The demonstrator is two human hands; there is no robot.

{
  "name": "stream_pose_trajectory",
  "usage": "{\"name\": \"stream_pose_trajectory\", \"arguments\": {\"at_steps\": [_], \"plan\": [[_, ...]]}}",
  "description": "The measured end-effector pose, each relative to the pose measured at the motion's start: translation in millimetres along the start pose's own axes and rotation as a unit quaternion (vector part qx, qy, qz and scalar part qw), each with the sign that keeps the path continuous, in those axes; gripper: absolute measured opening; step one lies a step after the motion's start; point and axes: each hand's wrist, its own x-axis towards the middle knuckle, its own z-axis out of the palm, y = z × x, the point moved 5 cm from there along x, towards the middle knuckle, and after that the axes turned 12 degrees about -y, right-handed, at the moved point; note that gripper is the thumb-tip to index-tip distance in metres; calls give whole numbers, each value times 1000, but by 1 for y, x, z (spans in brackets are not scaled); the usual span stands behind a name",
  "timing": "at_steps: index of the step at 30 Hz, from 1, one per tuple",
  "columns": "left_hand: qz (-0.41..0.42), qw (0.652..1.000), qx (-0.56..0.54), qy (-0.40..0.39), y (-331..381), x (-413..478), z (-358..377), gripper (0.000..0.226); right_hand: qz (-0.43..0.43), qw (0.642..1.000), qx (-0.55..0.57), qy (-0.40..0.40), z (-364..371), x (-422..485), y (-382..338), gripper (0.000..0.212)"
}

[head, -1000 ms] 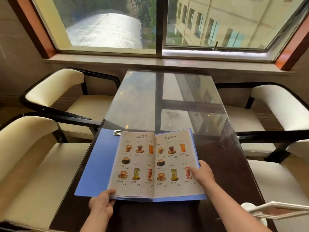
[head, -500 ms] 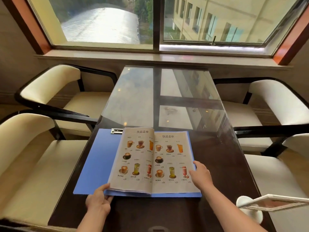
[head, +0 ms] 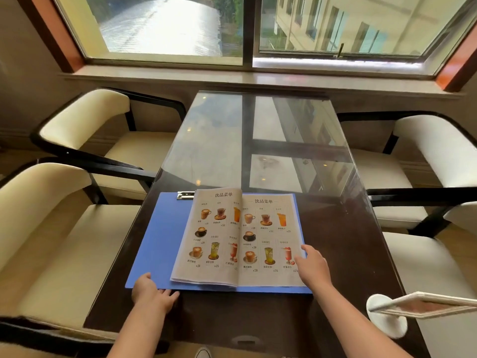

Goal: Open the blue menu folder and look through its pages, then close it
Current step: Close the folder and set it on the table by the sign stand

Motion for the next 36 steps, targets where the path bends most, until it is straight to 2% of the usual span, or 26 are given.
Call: {"name": "stream_pose_trajectory", "arguments": {"at_steps": [7,13,18,22,26,29,32,34,36], "plan": [[2,999,-31,-12,-5,0,-5,56,-3,1000,15,5,-5,-2,7,28],[87,994,-32,-63,1,-10,1,47,3,998,58,8,-6,-3,12,13],[162,982,24,-96,5,-18,13,34,1,997,77,17,-5,-4,13,27],[211,962,82,-149,1,-25,25,33,0,996,94,3,-1,-5,14,43],[292,925,174,-171,-6,-40,34,21,6,998,57,7,1,-9,13,57],[344,885,254,-185,-10,-51,42,21,-7,999,40,17,2,-11,12,60],[373,849,315,-201,-18,-55,49,11,-13,999,37,16,4,-14,11,63],[401,814,361,-213,-23,-62,55,6,-17,999,37,13,4,-16,11,64],[443,764,409,-228,-28,-71,60,13,-20,999,35,10,3,-19,10,64]]}}
